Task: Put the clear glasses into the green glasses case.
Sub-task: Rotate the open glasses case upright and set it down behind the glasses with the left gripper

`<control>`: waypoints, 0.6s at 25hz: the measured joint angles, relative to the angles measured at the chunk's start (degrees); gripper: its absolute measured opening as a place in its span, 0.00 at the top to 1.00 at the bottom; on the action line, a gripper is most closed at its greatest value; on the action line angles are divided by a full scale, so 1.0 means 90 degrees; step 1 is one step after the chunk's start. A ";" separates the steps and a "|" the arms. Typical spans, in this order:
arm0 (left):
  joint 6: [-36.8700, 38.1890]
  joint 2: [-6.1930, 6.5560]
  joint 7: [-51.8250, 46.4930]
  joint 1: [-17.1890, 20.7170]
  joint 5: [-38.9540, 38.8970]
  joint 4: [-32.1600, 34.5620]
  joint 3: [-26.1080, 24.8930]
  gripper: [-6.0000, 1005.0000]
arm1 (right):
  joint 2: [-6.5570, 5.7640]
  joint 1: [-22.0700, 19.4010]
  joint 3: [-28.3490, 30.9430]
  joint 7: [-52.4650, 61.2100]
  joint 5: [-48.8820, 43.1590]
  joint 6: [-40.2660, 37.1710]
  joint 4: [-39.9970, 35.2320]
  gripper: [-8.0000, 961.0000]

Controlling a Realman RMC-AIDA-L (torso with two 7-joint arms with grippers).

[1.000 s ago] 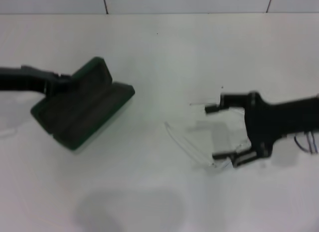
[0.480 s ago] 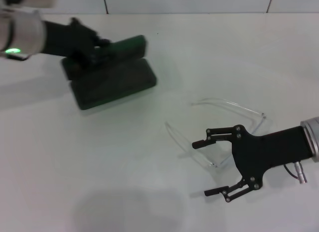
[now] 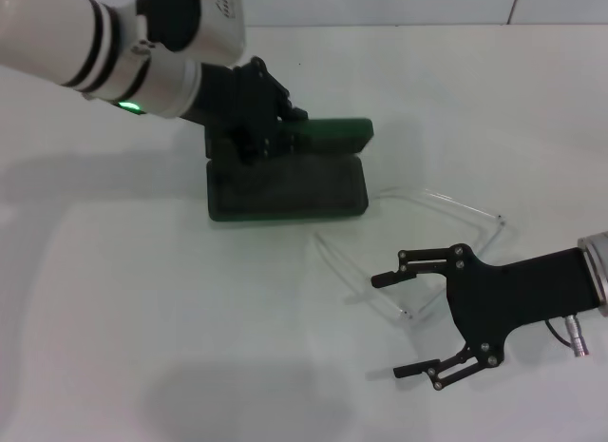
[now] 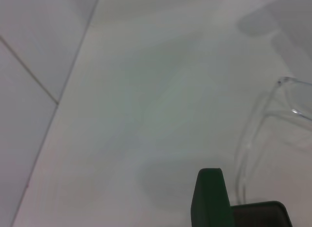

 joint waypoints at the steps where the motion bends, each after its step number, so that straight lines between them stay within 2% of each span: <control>1: 0.0000 0.0000 -0.0019 -0.0007 0.0006 -0.0001 0.0067 0.73 | 0.0000 -0.0009 0.0000 -0.0007 -0.0002 0.0011 0.0000 0.15; 15: 0.0058 -0.0016 -0.0209 0.0002 0.0014 -0.0071 0.0322 0.70 | -0.0005 -0.0079 0.0005 0.0008 -0.0014 0.0074 -0.0004 0.16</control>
